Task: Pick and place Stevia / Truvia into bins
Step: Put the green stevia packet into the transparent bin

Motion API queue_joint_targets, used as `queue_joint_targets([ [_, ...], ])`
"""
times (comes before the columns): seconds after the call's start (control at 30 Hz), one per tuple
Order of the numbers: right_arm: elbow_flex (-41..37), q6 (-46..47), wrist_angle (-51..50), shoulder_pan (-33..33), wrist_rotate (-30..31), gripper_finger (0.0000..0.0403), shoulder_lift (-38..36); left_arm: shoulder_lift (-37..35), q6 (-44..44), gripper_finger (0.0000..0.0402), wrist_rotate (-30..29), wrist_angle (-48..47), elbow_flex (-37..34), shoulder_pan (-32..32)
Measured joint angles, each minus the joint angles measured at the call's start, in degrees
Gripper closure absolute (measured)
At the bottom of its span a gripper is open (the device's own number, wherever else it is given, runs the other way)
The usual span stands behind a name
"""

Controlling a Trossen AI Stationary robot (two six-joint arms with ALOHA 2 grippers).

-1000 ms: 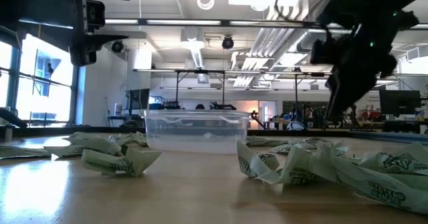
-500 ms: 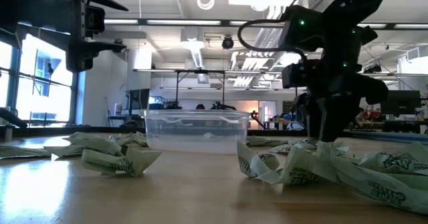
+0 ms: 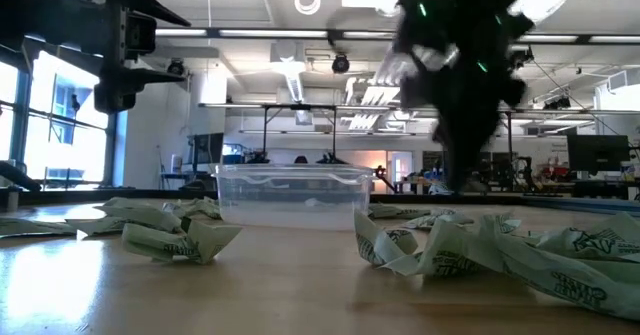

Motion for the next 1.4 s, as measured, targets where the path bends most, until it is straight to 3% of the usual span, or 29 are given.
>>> queue_joint_targets([
  [0.1, 6.3, -0.7, 1.3, -0.9, -2.0, 0.0398, -0.4, 0.0, 0.0, 0.0073, -1.4, 0.0, 0.0, 0.0],
  [0.2, 11.5, -1.4, 5.6, -2.4, -8.0, 0.0391, 2.2, 0.2, 0.0, 0.0073, -3.2, 0.1, 0.0, 0.0],
  [0.37, 18.9, -4.6, 5.8, -2.7, -14.8, 0.0396, 11.3, 0.3, 3.8, 0.0073, -3.9, 0.0, 0.0, 0.0],
  [0.5, 25.4, -8.0, 5.5, -1.7, -23.8, 0.0397, 18.8, 0.3, 4.8, 0.0073, -3.2, -0.5, 0.0, 0.0],
  [0.6, 28.9, -8.5, 4.1, -1.8, -28.9, 0.0380, 23.0, 0.3, 4.7, 0.0073, -0.6, -2.8, 0.0, 0.0],
  [0.7, 30.4, -8.5, 1.1, -1.9, -29.7, 0.0336, 24.5, 0.3, 3.6, 0.0073, 4.2, -6.4, 0.0, 0.0],
  [0.87, 31.5, -8.1, -3.2, -1.8, -23.9, 0.0237, 22.8, 0.3, 0.5, 0.0073, 10.0, -11.5, 0.0, 0.0],
  [1.0, 32.2, -14.5, -11.2, -0.5, -6.4, 0.0177, 19.1, 0.3, -0.2, 0.0075, 14.5, -14.2, 0.0, -0.4],
  [1.13, 30.3, -18.0, -17.0, 1.5, 7.4, 0.0156, 14.3, 0.3, -2.7, 0.0098, 15.4, -21.9, 2.0, -4.6],
  [1.4, 11.3, -10.1, -16.9, 1.9, 12.0, 0.0153, 1.5, 6.2, -15.6, 0.0136, 7.7, -43.3, 14.5, -19.7],
])
